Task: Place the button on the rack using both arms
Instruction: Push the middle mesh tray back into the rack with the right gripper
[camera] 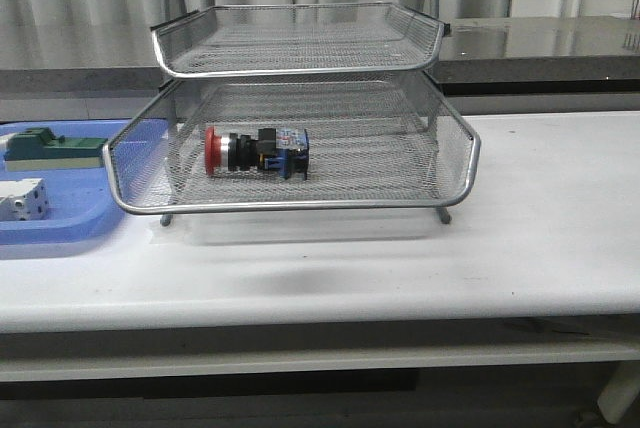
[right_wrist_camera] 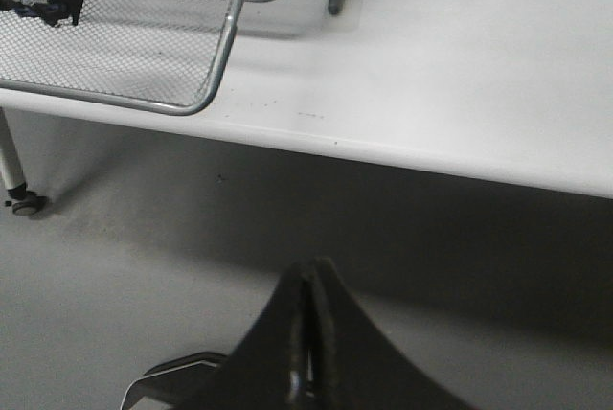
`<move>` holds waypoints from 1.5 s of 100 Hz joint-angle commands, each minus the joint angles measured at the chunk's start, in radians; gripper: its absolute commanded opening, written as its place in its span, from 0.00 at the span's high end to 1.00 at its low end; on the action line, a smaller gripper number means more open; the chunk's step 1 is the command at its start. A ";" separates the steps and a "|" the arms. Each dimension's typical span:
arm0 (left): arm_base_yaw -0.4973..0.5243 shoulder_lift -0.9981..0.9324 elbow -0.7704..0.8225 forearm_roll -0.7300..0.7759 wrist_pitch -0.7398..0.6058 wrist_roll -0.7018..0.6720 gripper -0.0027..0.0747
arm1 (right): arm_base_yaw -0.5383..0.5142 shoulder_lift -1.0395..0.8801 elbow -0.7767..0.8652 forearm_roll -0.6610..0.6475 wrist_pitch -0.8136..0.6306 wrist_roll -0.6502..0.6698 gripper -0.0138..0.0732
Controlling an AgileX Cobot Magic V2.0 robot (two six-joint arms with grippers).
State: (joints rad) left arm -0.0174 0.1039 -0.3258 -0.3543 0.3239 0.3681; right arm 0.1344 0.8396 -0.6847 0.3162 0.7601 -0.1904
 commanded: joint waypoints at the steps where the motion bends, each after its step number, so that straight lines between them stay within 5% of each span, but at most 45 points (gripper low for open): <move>1: 0.003 0.012 -0.025 -0.018 -0.083 -0.011 0.99 | 0.016 0.072 -0.061 0.067 -0.059 -0.049 0.91; 76: 0.003 0.012 -0.025 -0.018 -0.083 -0.011 0.99 | 0.396 0.626 -0.259 0.108 -0.204 -0.063 0.91; 150: 0.003 0.012 -0.025 -0.018 -0.083 -0.011 0.99 | 0.435 0.890 -0.476 0.105 -0.208 -0.124 0.91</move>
State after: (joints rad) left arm -0.0174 0.1039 -0.3258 -0.3543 0.3239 0.3681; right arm 0.5715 1.7388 -1.1039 0.4096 0.6111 -0.2792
